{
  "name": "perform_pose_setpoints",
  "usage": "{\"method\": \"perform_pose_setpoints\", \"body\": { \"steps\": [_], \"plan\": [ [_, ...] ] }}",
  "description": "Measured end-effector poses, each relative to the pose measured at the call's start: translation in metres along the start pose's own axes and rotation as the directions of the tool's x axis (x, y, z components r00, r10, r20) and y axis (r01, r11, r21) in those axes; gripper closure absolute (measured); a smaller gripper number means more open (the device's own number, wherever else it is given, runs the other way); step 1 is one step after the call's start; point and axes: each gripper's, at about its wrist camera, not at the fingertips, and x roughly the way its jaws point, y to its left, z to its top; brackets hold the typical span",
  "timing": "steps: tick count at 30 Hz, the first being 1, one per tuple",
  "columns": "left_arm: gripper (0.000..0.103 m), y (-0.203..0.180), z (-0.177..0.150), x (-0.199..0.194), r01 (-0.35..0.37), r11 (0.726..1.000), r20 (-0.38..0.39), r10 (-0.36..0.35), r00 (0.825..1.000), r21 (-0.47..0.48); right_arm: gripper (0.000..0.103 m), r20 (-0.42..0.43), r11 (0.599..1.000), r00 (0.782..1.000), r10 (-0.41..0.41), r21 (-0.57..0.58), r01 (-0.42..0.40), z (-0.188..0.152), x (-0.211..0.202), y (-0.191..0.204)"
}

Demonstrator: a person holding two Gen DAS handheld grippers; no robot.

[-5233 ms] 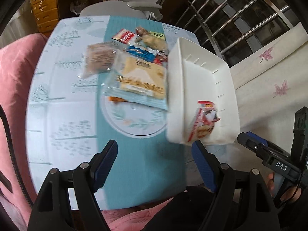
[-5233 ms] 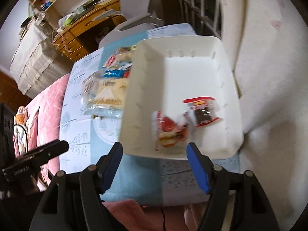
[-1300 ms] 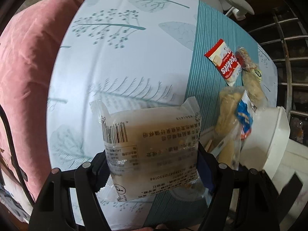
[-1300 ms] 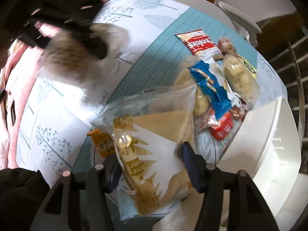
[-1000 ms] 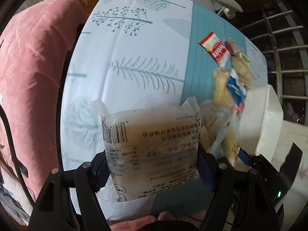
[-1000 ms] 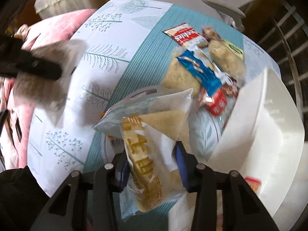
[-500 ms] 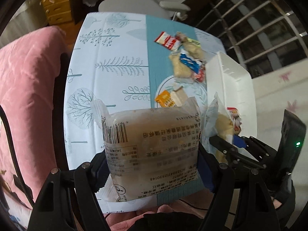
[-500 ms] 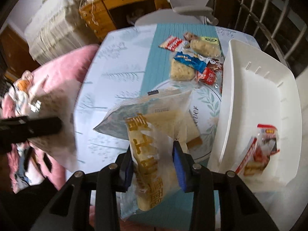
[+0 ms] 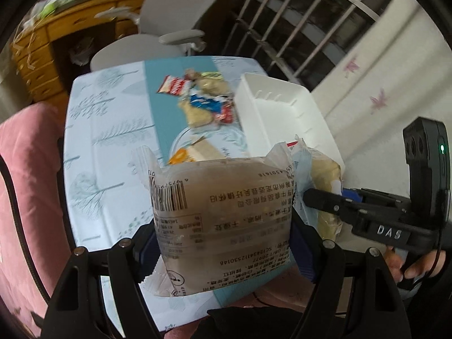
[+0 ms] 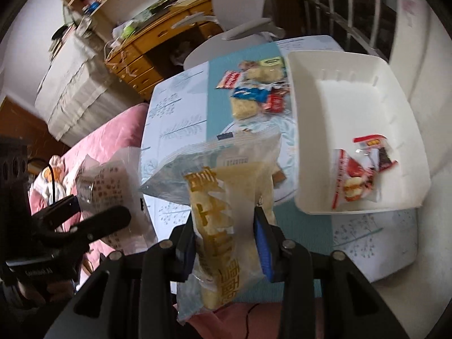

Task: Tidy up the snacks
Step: 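Carry both bread bags into the white tray and release them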

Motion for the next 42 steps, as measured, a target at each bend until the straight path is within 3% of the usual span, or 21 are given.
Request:
{"method": "perform_pose_setpoints", "body": {
  "steps": [7,22,29,31,34,42],
  "plan": [
    [0.026,-0.049,0.021,0.029,0.033,0.999,0.0,-0.033,0.999,0.008,0.067,0.001,1.0,1.0,0.0,0.022,0.0,0.011,-0.03,-0.046],
    [0.024,-0.147,0.073,0.106,0.039,0.999,0.015,-0.039,0.999,-0.037,0.067,-0.006,0.998,0.999,-0.031,-0.058,0.031,0.078,-0.066,-0.154],
    [0.022,-0.167,0.096,0.131,0.058,0.997,0.042,-0.056,0.998,-0.054,0.066,0.02,0.997,0.999,-0.032,-0.066,0.033,0.102,-0.075,-0.187],
    [0.015,-0.171,0.102,0.138,0.051,0.996,0.04,-0.049,0.998,-0.066,0.063,0.027,0.997,0.999,-0.027,-0.066,0.029,0.107,-0.076,-0.193],
    [0.01,-0.167,0.105,0.142,0.057,0.993,0.044,-0.053,0.998,-0.101,0.05,0.027,0.997,0.997,-0.066,-0.04,0.067,0.115,-0.077,-0.205],
    [0.009,-0.151,0.101,0.139,0.041,0.982,0.049,-0.033,0.998,-0.185,0.044,-0.002,0.997,0.997,-0.073,0.006,0.073,0.119,-0.071,-0.22]
  ]
}}
